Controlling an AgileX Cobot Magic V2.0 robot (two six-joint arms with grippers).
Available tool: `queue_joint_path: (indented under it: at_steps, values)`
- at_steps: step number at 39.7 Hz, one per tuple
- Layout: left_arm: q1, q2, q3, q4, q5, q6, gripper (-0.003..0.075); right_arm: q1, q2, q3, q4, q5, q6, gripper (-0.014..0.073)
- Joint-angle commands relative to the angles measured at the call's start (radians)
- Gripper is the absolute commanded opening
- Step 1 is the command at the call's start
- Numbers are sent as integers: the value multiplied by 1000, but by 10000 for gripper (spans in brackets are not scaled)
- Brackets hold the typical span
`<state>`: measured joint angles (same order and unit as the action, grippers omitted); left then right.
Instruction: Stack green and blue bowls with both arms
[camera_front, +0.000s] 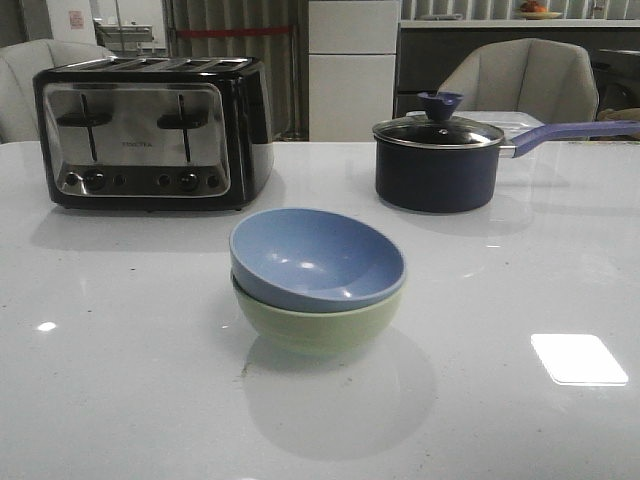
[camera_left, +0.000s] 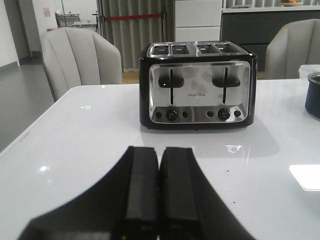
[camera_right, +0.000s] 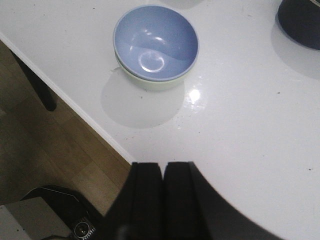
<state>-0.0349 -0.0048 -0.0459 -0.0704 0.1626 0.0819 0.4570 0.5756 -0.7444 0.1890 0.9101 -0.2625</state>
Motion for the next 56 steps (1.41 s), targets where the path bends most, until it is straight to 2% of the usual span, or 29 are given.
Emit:
queue_joint_path:
  at_steps: [1, 5, 12, 17, 56]
  values:
    - [1, -20, 11, -10, -163, -9, 98, -3, 0, -26, 6, -59, -1, 27]
    - [1, -20, 59, -6, -258, -9, 99, -3, 0, -26, 6, -58, -1, 27]
    - [-1, -20, 57, 19, -254, -11, 100, -3, 0, -26, 6, -59, -1, 27]
    - [-1, -20, 57, 19, -254, -65, 100, -3, 0, -26, 6, -59, -1, 27]
    - [-1, -18, 57, 21, -254, -65, 99, -3, 0, -26, 6, -59, -1, 27]
